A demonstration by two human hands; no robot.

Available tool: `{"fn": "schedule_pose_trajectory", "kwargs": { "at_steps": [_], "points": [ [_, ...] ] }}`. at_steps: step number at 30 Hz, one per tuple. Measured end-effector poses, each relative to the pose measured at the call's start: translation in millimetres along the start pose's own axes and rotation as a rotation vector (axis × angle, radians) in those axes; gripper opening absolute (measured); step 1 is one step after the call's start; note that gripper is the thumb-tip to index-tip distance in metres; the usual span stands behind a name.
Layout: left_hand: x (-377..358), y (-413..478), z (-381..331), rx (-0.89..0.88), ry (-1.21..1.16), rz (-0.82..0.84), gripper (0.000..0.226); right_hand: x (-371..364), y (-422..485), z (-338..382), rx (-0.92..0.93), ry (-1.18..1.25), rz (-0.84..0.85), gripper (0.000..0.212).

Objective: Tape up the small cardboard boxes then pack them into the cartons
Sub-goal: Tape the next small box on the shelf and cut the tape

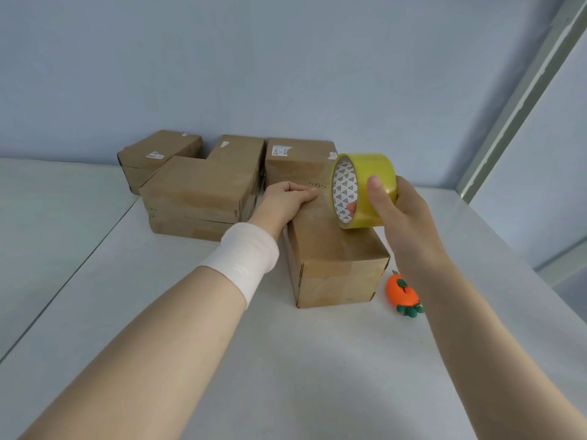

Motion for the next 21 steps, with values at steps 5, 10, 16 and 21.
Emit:
{"fn": "schedule_pose_trajectory", "kwargs": {
  "at_steps": [5, 10, 16, 21],
  "points": [
    [-0.5, -2.4, -1.5, 0.020, -0.002, 0.010, 0.010, -0.5, -10.8, -1.3, -0.013, -0.017, -0.062, 0.019],
    [-0.3, -6.8, -3.0, 0.038, 0.006, 0.004, 0.010, 6.6, -39.6, 19.9, 0.026, 0.008, -0.207, 0.034],
    [-2.1, -10.3, -5.1, 0.035, 0.021, -0.021, 0.010, 17.1, -72.0, 38.9, -0.092, -0.115, -0.173, 0.053],
    [-1.8, -9.7, -4.1, 0.017, 0.042, -0.013, 0.008, 17.8, -110.0, 8.9, -0.305, -0.306, -0.131, 0.065]
  ]
}}
Point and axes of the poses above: each hand's wrist, its own y-axis towards the middle knuckle, its own x-axis out of the back of the hand, z = x × y, the point moved 2 cm from there along y, towards the middle knuckle, and after that the axes turned 7 degrees about y, right-handed, at the moved point
